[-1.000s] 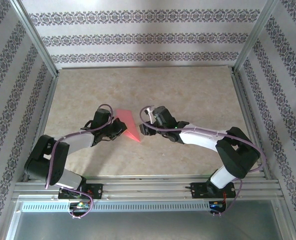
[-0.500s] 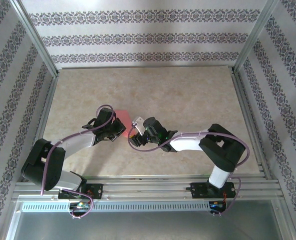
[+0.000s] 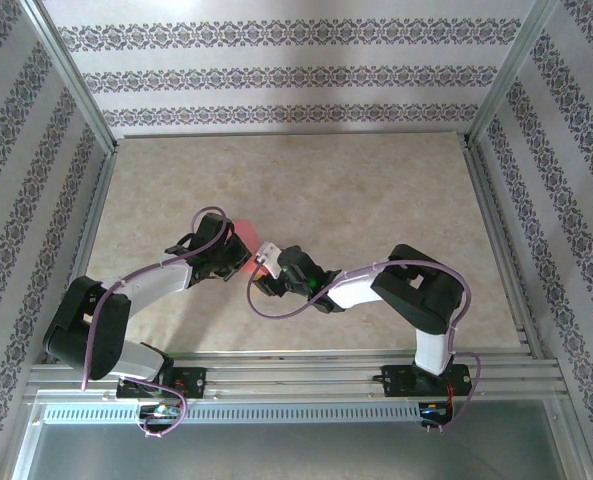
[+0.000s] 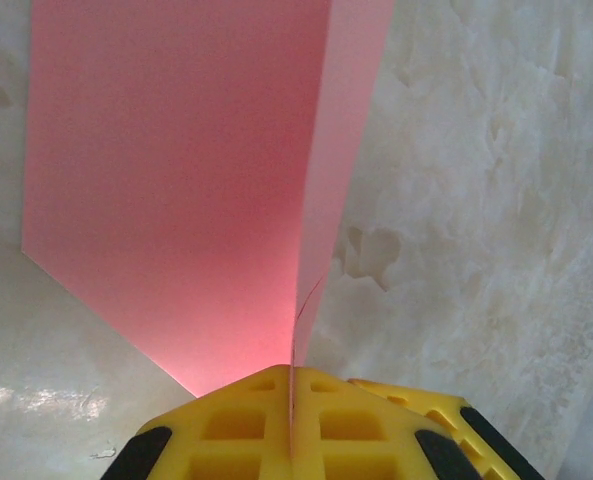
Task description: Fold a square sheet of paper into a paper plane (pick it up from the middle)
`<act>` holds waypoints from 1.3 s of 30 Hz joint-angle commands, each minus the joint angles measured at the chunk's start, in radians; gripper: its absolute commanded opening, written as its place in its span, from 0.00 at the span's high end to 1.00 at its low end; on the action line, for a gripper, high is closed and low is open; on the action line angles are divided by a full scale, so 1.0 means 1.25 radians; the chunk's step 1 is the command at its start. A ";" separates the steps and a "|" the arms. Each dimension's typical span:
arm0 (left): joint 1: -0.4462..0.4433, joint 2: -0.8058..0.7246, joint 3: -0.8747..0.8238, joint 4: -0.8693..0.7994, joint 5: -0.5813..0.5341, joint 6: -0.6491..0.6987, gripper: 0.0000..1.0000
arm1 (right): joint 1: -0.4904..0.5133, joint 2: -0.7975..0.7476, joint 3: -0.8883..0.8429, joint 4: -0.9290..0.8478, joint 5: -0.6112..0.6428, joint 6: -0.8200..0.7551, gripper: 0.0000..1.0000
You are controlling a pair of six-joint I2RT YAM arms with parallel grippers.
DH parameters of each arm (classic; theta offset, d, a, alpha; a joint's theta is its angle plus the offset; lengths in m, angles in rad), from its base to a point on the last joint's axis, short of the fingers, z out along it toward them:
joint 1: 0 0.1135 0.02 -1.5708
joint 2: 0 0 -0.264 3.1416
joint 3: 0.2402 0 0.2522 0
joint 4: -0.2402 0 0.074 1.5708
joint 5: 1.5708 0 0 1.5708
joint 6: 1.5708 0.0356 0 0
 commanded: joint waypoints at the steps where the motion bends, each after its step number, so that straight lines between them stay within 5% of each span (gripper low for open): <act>1: -0.012 0.007 0.013 -0.029 -0.016 -0.025 0.99 | 0.014 0.023 0.021 0.049 0.041 -0.025 0.44; 15: -0.010 -0.001 0.017 -0.035 -0.010 -0.021 0.93 | 0.019 0.057 0.035 0.073 0.063 -0.085 0.70; 30: 0.084 -0.078 0.039 -0.113 0.036 0.076 0.58 | -0.006 0.059 0.001 0.083 -0.037 -0.035 0.78; 39: 0.156 -0.204 -0.005 -0.149 0.064 0.153 0.49 | -0.036 0.063 -0.002 0.078 -0.136 0.077 0.78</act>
